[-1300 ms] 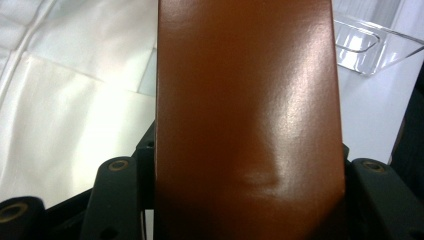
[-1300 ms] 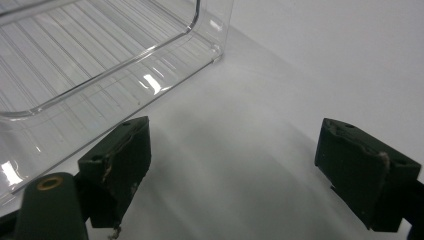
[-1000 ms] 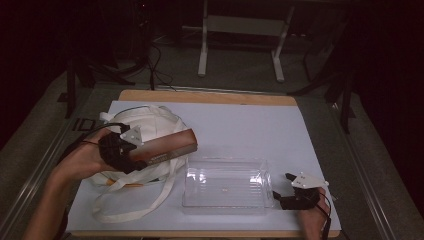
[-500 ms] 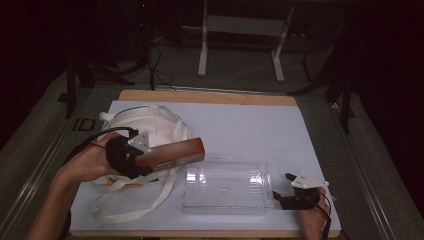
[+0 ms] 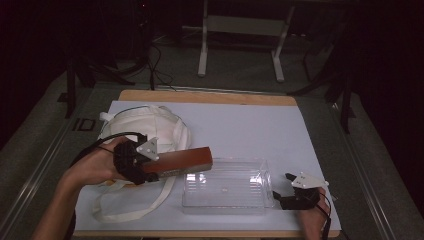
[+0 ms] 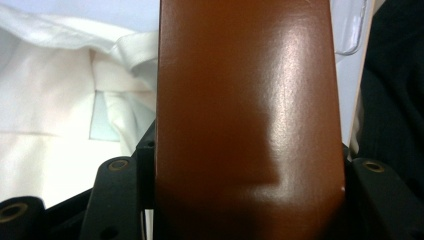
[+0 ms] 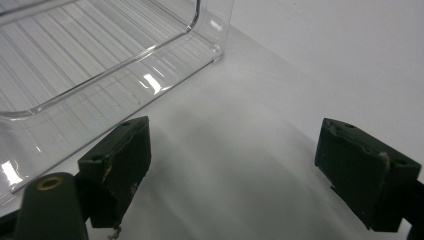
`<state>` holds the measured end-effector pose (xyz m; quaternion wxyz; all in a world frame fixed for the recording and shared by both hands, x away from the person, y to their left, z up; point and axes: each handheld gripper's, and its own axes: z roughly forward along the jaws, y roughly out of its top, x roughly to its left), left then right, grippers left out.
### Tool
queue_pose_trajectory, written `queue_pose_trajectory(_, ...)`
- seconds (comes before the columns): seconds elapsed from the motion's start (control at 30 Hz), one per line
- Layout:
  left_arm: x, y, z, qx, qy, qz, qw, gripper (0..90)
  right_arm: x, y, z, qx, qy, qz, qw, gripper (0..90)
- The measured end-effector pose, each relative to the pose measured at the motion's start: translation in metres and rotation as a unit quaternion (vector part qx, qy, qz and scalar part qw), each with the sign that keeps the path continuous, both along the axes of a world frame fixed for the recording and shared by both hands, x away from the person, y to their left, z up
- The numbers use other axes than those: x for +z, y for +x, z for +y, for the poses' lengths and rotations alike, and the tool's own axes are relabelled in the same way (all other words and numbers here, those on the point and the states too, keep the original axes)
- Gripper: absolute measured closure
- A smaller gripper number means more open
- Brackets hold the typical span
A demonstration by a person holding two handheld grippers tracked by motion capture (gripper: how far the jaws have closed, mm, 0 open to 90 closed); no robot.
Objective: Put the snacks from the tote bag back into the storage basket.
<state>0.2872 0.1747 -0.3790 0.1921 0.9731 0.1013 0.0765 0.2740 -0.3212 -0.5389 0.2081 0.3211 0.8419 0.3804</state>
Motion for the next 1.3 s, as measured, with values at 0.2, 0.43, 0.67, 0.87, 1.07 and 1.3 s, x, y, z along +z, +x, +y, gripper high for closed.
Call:
queue_pose_trajectory(0.2, -0.003, -0.002, -0.008, -0.016, 0.002, 0.006, 0.9998, 43.7, 0.000, 0.000, 0.000, 0.000, 0.001, 0.000, 1.0000, 14.8)
queue_pose_trajectory(0.43, -0.004, -0.004, -0.013, -0.028, -0.001, 0.009, 0.9996, 43.7, 0.000, 0.000, 0.000, 0.000, 0.000, 0.000, 1.0000, 14.8)
queue_pose_trajectory(0.67, -0.014, -0.007, -0.018, -0.037, -0.004, 0.013, 0.9992, 43.7, 0.000, 0.000, 0.000, 0.000, 0.002, 0.001, 1.0000, 14.7)
queue_pose_trajectory(0.87, -0.014, -0.008, -0.022, -0.044, -0.003, 0.016, 0.9989, 43.7, 0.000, 0.000, 0.000, 0.001, 0.002, 0.000, 1.0000, 14.7)
queue_pose_trajectory(1.07, -0.016, -0.011, -0.027, -0.052, -0.002, 0.016, 0.9985, 43.7, 0.000, 0.000, 0.000, 0.001, 0.002, 0.000, 1.0000, 14.7)
queue_pose_trajectory(1.3, -0.017, -0.014, -0.032, -0.061, 0.002, 0.014, 0.9980, 43.7, 0.000, 0.001, -0.001, 0.002, 0.003, 0.002, 1.0000, 14.7)
